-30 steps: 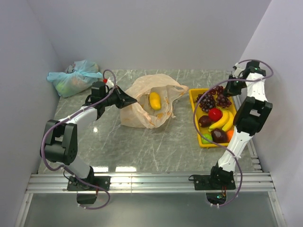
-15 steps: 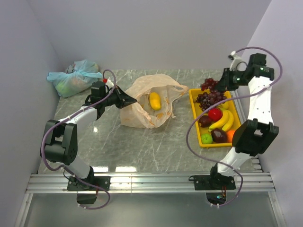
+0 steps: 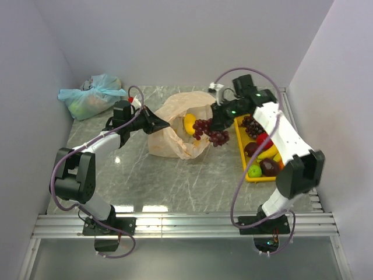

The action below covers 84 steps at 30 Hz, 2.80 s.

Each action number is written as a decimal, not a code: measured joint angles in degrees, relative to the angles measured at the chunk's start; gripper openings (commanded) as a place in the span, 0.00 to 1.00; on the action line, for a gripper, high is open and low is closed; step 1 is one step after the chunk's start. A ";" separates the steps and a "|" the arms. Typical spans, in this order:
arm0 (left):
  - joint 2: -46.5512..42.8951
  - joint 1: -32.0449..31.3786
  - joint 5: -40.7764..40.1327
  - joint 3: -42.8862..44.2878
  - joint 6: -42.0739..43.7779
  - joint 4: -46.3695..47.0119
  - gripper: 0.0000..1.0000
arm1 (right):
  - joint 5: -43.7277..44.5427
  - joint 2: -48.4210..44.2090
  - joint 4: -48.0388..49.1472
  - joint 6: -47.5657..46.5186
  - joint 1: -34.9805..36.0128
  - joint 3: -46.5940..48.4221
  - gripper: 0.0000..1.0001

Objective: Place the fake fruits into the plastic bag and tie a complex knot

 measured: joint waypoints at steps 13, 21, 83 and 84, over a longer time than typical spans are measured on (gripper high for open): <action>0.00 -2.40 0.44 0.00 -0.07 0.48 0.00 | 7.89 30.69 8.59 13.97 5.38 22.25 0.00; 0.07 -1.55 0.87 0.00 -1.88 1.90 0.00 | 8.28 24.15 30.36 36.28 6.97 6.32 0.54; -4.70 0.24 0.42 -3.82 6.43 -2.97 0.00 | 33.59 10.73 8.85 -1.25 -15.74 -21.73 0.44; -4.70 0.24 0.42 -3.82 6.43 -3.02 0.00 | 33.40 10.51 7.78 -1.25 -15.74 -20.63 0.42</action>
